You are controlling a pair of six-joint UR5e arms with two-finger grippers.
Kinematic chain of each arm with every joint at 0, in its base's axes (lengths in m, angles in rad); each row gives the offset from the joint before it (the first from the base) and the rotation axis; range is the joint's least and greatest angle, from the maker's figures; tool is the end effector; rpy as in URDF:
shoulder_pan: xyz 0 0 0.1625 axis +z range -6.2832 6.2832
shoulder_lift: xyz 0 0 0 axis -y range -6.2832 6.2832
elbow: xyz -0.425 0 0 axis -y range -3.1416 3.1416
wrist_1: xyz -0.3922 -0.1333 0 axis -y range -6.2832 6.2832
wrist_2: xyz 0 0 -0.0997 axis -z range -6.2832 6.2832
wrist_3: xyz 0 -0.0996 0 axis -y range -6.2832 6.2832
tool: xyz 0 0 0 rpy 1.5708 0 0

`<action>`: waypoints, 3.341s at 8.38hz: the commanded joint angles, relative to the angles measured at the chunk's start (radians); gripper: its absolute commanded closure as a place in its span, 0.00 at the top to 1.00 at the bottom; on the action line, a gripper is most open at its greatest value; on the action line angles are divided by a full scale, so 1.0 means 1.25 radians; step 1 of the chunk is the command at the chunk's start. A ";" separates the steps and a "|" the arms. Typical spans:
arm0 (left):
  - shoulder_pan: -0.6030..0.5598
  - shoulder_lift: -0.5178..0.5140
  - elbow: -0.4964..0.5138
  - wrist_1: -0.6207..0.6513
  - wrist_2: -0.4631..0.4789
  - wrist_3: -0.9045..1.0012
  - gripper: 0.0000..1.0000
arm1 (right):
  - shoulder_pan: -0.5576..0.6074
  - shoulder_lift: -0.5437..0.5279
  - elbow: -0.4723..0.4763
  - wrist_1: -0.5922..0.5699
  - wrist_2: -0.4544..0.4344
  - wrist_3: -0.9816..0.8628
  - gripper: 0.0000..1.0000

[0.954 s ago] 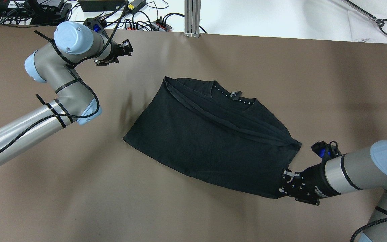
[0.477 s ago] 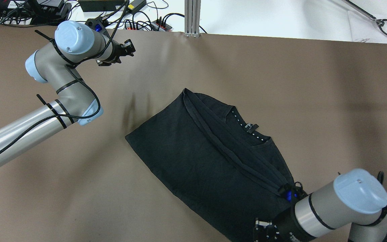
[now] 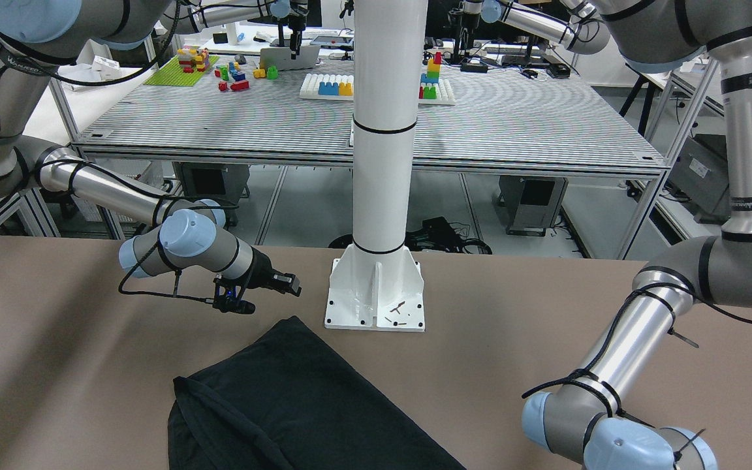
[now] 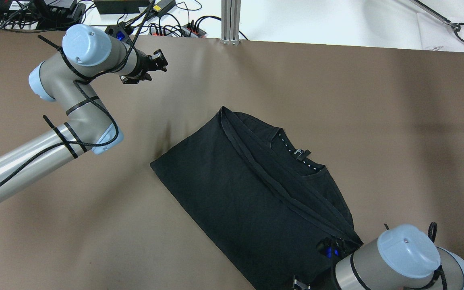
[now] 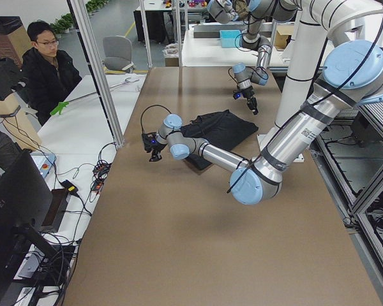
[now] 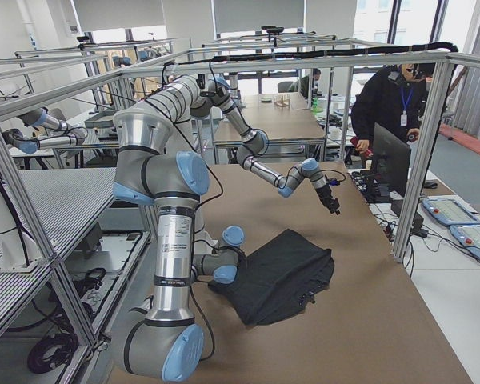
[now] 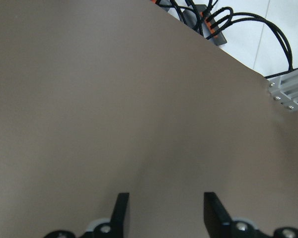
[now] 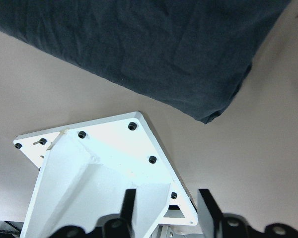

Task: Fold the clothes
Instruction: 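Grasp the folded shirt's corner with the right gripper and drag it nearer the robot, then grasp the shirt's far corner with the left gripper, then lift the left gripper's corner and fold it over toward the right gripper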

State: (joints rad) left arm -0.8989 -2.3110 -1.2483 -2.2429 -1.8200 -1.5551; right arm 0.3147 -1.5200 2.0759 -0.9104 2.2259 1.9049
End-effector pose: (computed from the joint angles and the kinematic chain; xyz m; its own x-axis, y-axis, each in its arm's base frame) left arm 0.3984 -0.6757 0.2735 0.2977 -0.3499 -0.8882 0.6178 0.7800 -0.1002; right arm -0.4182 -0.2125 0.3139 0.4095 0.4068 0.8166 0.1731 0.8442 -0.5073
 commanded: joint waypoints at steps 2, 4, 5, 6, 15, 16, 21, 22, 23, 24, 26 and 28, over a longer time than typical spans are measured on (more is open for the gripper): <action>0.125 0.205 -0.237 0.003 -0.020 -0.110 0.61 | 0.050 0.026 -0.003 -0.002 -0.039 -0.002 0.95; 0.209 0.264 -0.295 0.001 0.044 -0.141 0.61 | 0.073 0.028 -0.003 -0.002 -0.039 -0.002 0.95; 0.223 0.265 -0.292 0.000 0.062 -0.141 0.61 | 0.075 0.029 -0.004 -0.003 -0.039 -0.002 0.95; 0.223 0.266 -0.287 0.000 0.061 -0.138 0.61 | 0.080 0.031 -0.003 -0.003 -0.039 -0.002 0.95; 0.243 0.290 -0.289 -0.001 0.056 -0.143 0.06 | 0.089 0.037 -0.002 -0.001 -0.039 0.006 0.95; 0.243 0.290 -0.289 -0.001 0.055 -0.143 0.00 | 0.089 0.042 0.001 0.001 -0.038 0.012 0.95; 0.127 0.289 -0.290 0.010 -0.089 -0.017 0.00 | 0.092 0.044 0.002 0.001 -0.041 0.002 0.95; 0.073 0.253 -0.239 0.011 -0.102 0.019 0.00 | 0.098 0.044 0.002 -0.001 -0.054 0.000 0.95; 0.036 0.176 -0.136 0.010 -0.121 0.055 0.00 | 0.097 0.044 0.003 -0.001 -0.098 0.000 0.95; 0.012 0.079 -0.024 0.010 -0.121 0.071 0.00 | 0.096 0.048 0.003 -0.002 -0.142 0.000 0.95; -0.001 -0.135 0.210 -0.001 -0.105 0.073 0.00 | 0.093 0.050 0.001 -0.002 -0.179 -0.001 0.95; 0.002 -0.302 0.454 -0.083 -0.038 0.072 0.00 | 0.088 0.082 -0.005 -0.024 -0.257 -0.002 0.95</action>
State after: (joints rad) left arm -0.8957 -2.4845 -0.9692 -2.2608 -1.9303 -1.4666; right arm 0.4297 -1.4458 2.0753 -0.9189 1.9881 1.9040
